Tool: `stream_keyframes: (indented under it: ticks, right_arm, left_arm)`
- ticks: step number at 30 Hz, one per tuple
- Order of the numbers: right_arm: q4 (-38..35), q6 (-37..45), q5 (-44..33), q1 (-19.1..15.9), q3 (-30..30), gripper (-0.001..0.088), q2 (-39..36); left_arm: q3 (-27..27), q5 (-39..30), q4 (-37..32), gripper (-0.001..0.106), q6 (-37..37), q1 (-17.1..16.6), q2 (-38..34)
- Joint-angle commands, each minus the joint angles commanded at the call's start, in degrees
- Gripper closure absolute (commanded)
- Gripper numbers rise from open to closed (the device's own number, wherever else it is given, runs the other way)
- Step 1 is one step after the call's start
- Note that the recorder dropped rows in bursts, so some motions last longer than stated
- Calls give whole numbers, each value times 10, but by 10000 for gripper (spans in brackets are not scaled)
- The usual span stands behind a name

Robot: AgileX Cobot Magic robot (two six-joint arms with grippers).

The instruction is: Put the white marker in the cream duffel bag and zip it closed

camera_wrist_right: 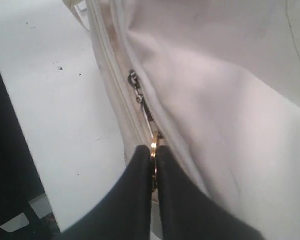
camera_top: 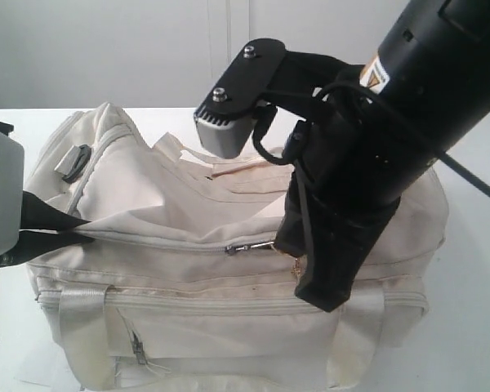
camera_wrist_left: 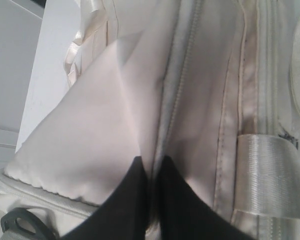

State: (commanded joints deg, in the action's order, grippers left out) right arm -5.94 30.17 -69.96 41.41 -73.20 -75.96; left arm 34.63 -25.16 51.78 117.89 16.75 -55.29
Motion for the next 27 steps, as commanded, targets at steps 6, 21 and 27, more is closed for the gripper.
stream_keyframes:
  ticks: [6, 21, 27]
  right_arm:
    - [-1, 0, 0, -33, 0, 868, 1]
    - [0, 21, 0, -99, 20, 868, 28]
    - [-1, 33, 0, -120, 27, 868, 36]
  left_arm:
    - [0, 0, 0, 1003, 0, 0, 0]
    - [0, 1, 0, 1003, 0, 0, 0]
    - [0, 0, 0, 1003, -11, 0, 0]
